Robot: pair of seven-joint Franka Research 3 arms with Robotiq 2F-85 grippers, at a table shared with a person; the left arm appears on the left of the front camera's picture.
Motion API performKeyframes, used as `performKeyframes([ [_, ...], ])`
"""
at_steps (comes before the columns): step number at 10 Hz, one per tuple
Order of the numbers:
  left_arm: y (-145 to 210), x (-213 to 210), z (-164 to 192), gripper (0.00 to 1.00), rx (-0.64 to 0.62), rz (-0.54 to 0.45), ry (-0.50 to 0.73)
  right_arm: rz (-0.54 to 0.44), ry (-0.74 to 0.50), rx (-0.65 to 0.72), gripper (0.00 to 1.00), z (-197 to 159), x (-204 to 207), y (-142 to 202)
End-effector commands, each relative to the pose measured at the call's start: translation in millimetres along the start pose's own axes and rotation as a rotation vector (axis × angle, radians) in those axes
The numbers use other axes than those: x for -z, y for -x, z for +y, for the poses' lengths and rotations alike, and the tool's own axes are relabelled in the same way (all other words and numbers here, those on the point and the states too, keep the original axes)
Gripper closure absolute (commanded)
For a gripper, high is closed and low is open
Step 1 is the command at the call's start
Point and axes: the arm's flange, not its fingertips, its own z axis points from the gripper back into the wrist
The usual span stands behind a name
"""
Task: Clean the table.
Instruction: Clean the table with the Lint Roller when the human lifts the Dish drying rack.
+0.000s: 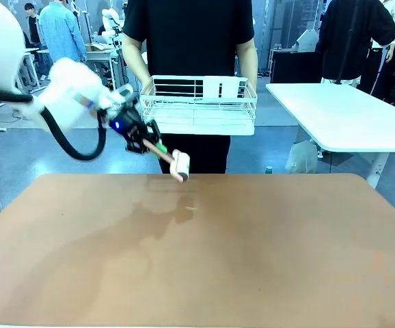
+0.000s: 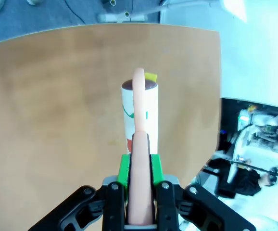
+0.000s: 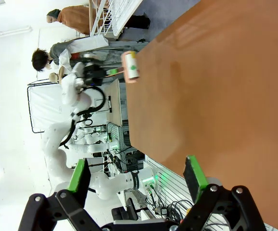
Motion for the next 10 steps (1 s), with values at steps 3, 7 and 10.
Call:
performKeyframes([
  [3,43,-114,-48,0.79,-0.035,-0.072,-0.195,-0.003,-0.018,-0.021,0.00,2,-1,-1],
  [7,70,-216,-36,0.79,0.045,-0.147,-0.595,-0.003,-0.018,-0.021,0.00,2,-1,-1],
  [10,93,-265,-21,0.79,0.012,-0.170,-0.754,-0.003,-0.018,-0.021,0.00,2,-1,-1],
])
